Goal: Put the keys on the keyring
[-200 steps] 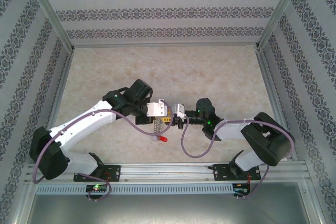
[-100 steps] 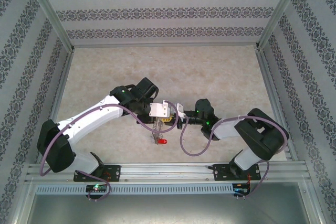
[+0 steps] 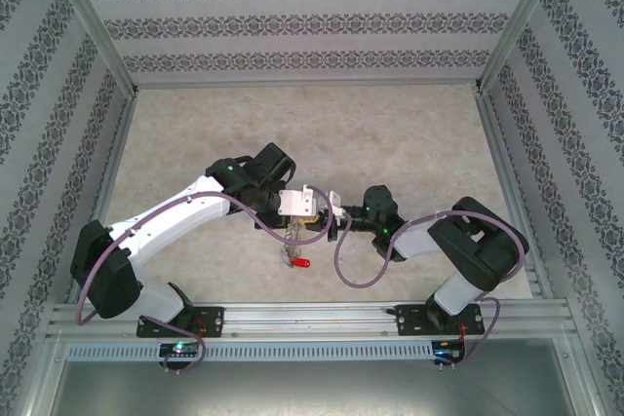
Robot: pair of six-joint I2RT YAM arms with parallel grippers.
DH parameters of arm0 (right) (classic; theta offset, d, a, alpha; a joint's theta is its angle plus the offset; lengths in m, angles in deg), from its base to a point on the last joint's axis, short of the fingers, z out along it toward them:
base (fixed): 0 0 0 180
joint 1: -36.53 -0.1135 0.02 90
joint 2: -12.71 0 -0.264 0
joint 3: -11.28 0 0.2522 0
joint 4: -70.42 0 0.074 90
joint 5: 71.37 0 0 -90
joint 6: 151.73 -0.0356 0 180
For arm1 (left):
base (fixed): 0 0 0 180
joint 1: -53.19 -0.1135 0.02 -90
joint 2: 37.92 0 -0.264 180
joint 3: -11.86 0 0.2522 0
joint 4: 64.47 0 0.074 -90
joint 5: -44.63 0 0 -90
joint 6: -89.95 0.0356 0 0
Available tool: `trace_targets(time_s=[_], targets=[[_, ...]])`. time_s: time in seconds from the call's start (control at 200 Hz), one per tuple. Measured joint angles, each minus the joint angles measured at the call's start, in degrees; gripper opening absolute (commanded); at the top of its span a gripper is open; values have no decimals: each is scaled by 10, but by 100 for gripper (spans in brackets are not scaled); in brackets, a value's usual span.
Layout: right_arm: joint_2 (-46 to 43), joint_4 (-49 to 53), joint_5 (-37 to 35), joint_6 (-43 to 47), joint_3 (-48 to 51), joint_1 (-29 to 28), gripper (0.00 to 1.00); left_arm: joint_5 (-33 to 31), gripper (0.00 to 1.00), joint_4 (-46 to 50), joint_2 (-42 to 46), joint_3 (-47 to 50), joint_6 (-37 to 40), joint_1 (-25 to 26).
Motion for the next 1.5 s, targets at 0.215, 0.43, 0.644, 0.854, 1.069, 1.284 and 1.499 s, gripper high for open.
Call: trace_targets(time_s=[0.215,0.43,0.644,0.854,1.069,1.284,1.499], targets=[[7,-9,-6,-3,0,0,0,3,10,-14,4,11,-9,-5],[16,-37,-21,-15,8,0,0,31,24,-74,37,61,-38,-12],[19,-47,-35,-15,11,0,0,58,31,-163,125,169,-87,-48],[19,-48,-36,-15,11,0,0,63,39,-330,256,308,-162,-64],[19,-49,-35,-15,11,0,0,76,39,-455,280,370,-188,-64],[19,-49,-34,-15,11,0,0,108,37,-512,262,373,-187,-64],[19,-51,-34,-15,11,0,0,125,37,-513,230,373,-186,-64]])
